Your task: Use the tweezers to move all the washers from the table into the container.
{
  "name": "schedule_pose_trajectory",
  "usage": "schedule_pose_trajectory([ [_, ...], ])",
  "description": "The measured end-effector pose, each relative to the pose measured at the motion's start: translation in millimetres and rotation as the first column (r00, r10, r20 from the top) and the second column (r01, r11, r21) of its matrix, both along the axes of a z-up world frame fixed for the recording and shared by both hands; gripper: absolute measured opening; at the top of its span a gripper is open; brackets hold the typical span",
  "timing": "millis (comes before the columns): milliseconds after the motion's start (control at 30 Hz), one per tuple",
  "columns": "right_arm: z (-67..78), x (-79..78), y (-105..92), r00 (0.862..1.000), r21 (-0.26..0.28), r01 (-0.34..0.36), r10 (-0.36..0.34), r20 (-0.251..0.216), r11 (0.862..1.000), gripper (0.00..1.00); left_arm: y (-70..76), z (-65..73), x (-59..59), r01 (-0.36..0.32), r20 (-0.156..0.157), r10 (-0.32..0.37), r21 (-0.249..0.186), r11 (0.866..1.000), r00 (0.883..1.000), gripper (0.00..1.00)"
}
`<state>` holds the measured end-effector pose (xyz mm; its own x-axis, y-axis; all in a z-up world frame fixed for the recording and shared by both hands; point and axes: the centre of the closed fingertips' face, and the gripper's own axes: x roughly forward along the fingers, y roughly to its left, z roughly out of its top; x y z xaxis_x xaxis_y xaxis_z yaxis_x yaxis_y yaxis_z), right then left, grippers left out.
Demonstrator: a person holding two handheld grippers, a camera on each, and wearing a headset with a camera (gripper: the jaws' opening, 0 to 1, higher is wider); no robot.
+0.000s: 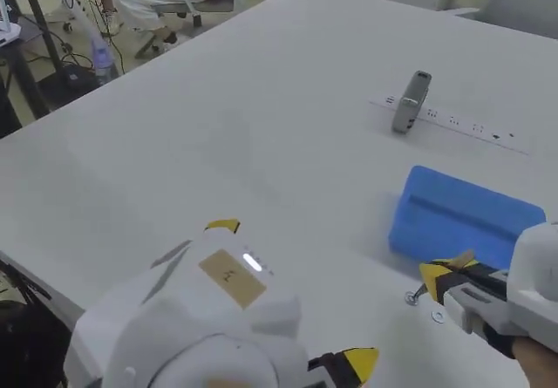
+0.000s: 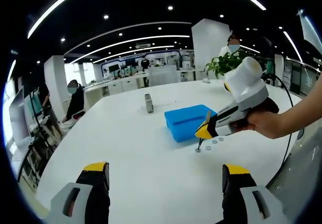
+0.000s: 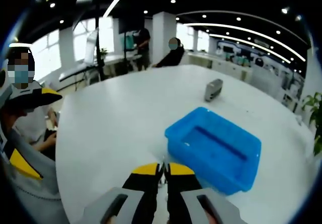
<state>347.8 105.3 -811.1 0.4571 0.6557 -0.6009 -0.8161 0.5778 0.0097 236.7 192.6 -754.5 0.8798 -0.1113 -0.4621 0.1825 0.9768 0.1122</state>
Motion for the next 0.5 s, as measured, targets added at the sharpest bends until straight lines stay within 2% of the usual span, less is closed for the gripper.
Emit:
schedule_pose_trajectory([
  [133,17.6,0.6,1.1,1.0,0.073,0.004,-0.003,-0.016,0.997,0.01,0.5,-0.9,-0.1,-0.003,-0.004,0.003,0.005,1.0,1.0,0.95],
  [300,42.5,9.9,-0.4,0.999,0.129,0.028,-0.026,-0.021,0.991,0.01,-0.1,-2.2,-0.4,-0.001,-0.012,0.001,0.007,1.0,1.0,0.95],
  [400,62.3,22.0,1.5,0.999,0.163,0.035,-0.038,0.016,0.986,0.01,-0.7,-2.7,-0.7,0.004,-0.016,-0.004,0.013,1.0,1.0,0.95],
  [500,72.9,32.1,2.3,0.998,0.172,0.045,-0.053,0.043,0.984,0.01,-0.9,-3.4,-1.1,0.007,-0.02,-0.006,0.014,1.0,1.0,0.95],
])
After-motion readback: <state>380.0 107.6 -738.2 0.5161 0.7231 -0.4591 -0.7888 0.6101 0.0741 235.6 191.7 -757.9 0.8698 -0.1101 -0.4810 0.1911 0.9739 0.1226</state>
